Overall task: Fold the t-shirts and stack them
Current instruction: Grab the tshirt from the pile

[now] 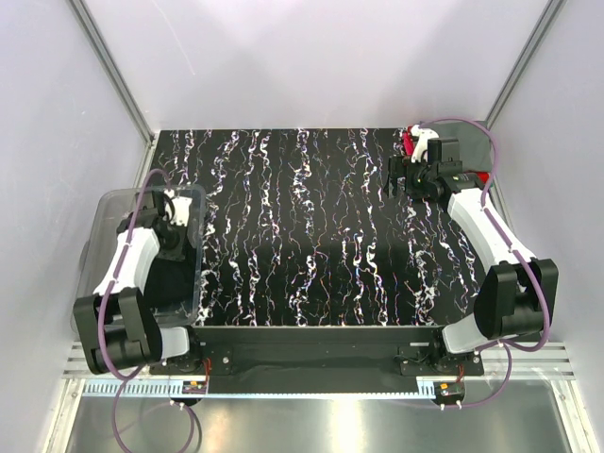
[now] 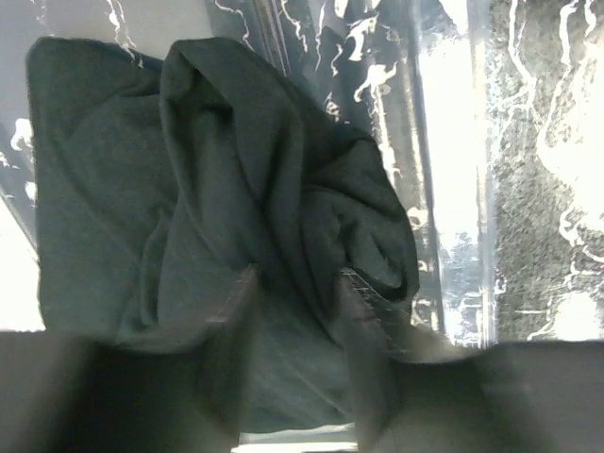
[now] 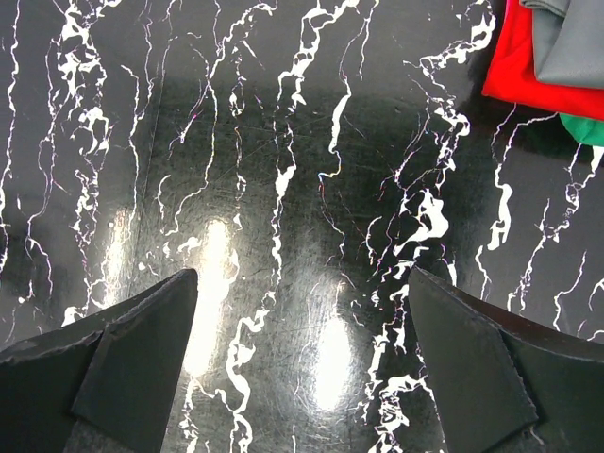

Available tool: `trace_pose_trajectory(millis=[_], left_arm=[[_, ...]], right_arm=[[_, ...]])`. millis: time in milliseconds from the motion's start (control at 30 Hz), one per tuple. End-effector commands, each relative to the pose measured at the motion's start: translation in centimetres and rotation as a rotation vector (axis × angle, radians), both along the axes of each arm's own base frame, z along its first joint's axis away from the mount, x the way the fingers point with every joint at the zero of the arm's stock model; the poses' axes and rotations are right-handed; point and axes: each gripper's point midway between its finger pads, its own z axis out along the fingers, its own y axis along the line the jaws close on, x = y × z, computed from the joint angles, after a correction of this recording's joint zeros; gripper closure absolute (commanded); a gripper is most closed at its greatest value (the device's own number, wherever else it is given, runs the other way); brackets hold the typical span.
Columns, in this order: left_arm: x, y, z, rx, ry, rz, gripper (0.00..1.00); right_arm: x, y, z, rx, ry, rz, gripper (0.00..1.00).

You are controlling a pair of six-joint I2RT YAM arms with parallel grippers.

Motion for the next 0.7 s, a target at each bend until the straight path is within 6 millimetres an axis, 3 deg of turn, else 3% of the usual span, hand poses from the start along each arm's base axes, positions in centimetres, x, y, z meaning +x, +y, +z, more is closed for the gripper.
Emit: trace_pose_trajectory(millis=[0,33,167,267,300,333,367,400,467,500,533,567,633,667], left_arm=[[1.8,0.1,1.7,-0.042,-0.053,-0.013,0.88],[1.9,0.1,1.9,-0.041,-0.060,-0.010,0.98],[2.6,-0.7,5.6,-0.075,-0.161,-0.034,1.00],[3.6,-1.1,12.0,-0.056,-0.352,-0.063,1.00],[3.8,-1.0,15.8,-0.025,-0.459,-0.070,1.00],[3.8,-0.9,17.5,-0.009,-0.507,-0.071,1.00],[3.8,-0.7,19.4,0.016,-0.555,-0.071,1.00],[4.0,-0.6,22.9,0.042,-0.637,-0.073,1.00],[3.9,-1.0,26.9,0.056,-0.737,-0.096,1.00],[4.0,-1.7,30.4,0.046,-0.819,-0.135,1.00],[4.1,-2.3,31.9,0.031,-0.851,-0.157,1.00],[3.9,-3.0,35.4,0.014,-0.930,-0.173,1.00],[5.2,-4.3,37.4,-0.059,-0.958,-0.215,1.00],[5.4,-5.9,38.4,-0.141,-0.965,-0.258,1.00]], right_arm=[[0.8,0.5,2.7,-0.002,-0.085,0.044,0.00],[0.8,0.6,2.8,-0.002,-0.090,0.050,0.00],[0.7,0.5,3.1,-0.058,-0.117,0.115,0.00],[1.1,0.7,3.7,-0.085,-0.146,0.167,0.00],[1.3,1.1,4.4,-0.073,-0.165,0.187,0.00],[1.7,1.2,4.7,-0.070,-0.179,0.192,0.00],[2.1,1.4,4.8,-0.044,-0.180,0.166,0.00],[2.8,0.7,5.3,-0.039,-0.188,0.096,0.00],[3.3,1.0,4.0,0.012,-0.118,0.051,0.00],[3.3,1.5,3.5,0.027,-0.092,0.081,0.00],[3.3,1.8,3.4,0.033,-0.089,0.097,0.00],[3.3,2.1,3.2,0.041,-0.085,0.114,0.00],[3.4,2.7,3.1,0.065,-0.077,0.138,0.00],[3.6,2.6,3.2,0.066,-0.077,0.129,0.00]])
